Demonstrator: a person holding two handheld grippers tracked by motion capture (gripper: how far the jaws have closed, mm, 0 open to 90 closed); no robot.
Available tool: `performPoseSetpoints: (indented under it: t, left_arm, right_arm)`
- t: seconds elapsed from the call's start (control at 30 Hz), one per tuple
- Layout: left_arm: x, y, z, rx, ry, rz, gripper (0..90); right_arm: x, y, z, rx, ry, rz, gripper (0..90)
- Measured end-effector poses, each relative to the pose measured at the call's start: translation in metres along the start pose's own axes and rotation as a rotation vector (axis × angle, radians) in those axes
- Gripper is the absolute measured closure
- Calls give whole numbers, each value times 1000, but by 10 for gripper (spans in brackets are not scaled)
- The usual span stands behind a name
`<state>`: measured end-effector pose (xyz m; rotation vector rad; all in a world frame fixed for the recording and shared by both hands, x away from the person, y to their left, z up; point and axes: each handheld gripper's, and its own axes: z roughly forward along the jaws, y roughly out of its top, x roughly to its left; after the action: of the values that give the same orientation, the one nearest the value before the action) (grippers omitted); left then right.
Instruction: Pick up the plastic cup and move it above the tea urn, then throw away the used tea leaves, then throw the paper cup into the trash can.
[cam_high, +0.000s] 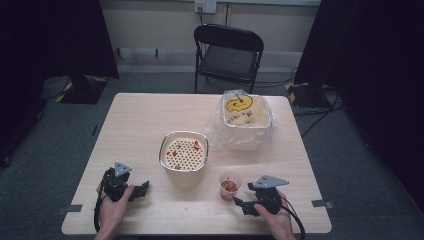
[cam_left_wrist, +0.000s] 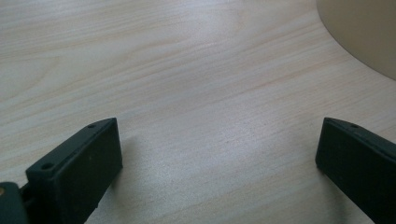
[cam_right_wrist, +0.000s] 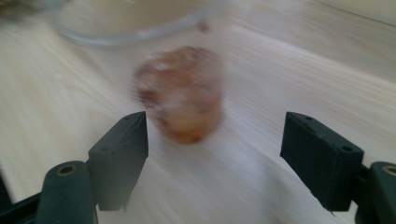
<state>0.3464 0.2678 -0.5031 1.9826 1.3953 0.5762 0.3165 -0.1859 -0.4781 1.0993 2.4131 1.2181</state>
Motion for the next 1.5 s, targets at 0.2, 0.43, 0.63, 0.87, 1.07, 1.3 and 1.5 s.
performPoseSetpoints:
  t: [0.2,0.43,0.63,0.87,1.07,1.3,1.5]
  left_arm:
    - [0,0,0,0,0,1,0]
    - [0,0,0,0,1,0,0]
    - [0,0,0,1,0,1,0]
    - [0,0,0,1,0,1,0]
    - [0,0,0,1,-1,2,0]
    - [0,0,0,1,0,1,0]
    - [0,0,0,1,0,1,0]
  right_arm:
    - [12,10,8,-13,43,-48,243]
    - [10,22,22,-37,71,-63,281]
    - [10,26,25,-46,88,-80,284]
    - [13,30,33,-65,79,-144,316]
    - [10,31,35,-65,86,-146,379]
    - [8,35,29,-71,77,-124,413]
    - [3,47,16,-90,28,-116,413]
